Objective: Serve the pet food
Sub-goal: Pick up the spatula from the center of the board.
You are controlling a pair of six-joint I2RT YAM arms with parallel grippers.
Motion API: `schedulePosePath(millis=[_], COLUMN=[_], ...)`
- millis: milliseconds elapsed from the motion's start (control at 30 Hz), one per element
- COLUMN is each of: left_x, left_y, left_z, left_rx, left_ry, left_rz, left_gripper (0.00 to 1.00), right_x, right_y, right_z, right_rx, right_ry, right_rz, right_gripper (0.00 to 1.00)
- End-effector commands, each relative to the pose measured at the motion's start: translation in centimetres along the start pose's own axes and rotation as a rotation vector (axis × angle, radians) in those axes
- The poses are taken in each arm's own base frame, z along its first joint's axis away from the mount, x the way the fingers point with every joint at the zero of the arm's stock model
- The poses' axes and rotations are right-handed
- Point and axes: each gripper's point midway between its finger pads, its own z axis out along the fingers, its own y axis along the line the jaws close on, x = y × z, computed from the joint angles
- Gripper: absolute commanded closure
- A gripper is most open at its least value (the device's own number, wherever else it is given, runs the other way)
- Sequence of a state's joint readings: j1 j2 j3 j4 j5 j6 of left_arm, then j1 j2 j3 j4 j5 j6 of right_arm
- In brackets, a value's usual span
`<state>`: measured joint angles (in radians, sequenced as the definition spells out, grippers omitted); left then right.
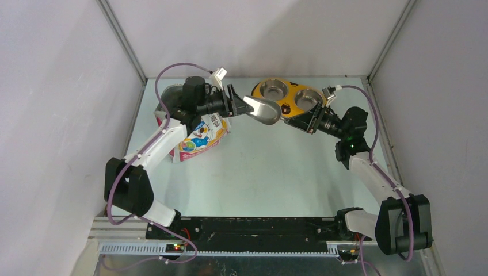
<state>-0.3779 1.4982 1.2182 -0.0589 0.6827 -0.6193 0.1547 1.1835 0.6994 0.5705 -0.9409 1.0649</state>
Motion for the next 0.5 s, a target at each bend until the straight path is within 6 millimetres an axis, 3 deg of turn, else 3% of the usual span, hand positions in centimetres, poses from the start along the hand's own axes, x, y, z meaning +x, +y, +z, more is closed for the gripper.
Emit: schedulePosePath(millis=[0,267,467], left_x=[-1.1,-1.2,-1.3], left_y=[0.0,-0.5,-0.7], left_z=[-0.2,-0.3,-0.2], left_rx=[-0.031,-0.014,-0.006], left_ry=[-0.028,-0.026,-0.024], left_rz=[0.053,0.055,0.047], left_gripper=[0.39,0.41,0.58], right_x=[-1.2,-1.2,-0.6], right_y=[4.5,2.5,1.2], right_z=[-0.2,0.1,0.8], right_rx=[-0.135,-0.055,0.013], right_ry=[-0.012,-0.028,-0.003], right_rz=[-0.123,-0.126,-0.147], right_gripper=[1.0,1.0,1.0])
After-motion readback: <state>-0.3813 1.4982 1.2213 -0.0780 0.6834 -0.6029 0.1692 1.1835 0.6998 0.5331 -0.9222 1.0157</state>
